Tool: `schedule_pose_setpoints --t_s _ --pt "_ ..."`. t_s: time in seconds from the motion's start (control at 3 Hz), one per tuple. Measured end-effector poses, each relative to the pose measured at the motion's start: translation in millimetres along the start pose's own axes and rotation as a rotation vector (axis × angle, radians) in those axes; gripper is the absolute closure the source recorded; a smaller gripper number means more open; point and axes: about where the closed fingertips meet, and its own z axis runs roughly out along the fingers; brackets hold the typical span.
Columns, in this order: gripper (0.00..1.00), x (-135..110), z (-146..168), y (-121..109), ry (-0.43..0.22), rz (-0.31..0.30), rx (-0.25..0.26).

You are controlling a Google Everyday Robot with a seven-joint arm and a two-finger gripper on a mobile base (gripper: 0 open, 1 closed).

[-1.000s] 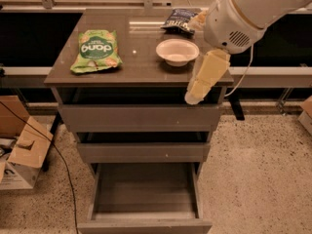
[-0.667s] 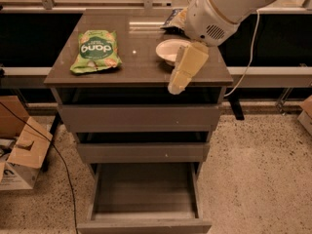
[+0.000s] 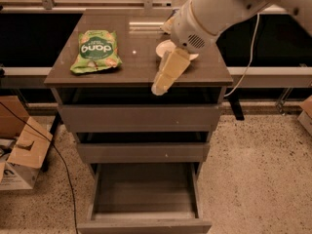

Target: Place green rice chip bag into bottom drawer

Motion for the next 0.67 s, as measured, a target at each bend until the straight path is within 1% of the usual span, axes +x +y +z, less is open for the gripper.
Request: schedule_pose_setpoints --t_s 0.33,0.67 --pt "0.00 -7 38 -15 -0.056 0.025 0.000" --pt "0.00 -10 78 -40 -0.085 0.045 0.022"
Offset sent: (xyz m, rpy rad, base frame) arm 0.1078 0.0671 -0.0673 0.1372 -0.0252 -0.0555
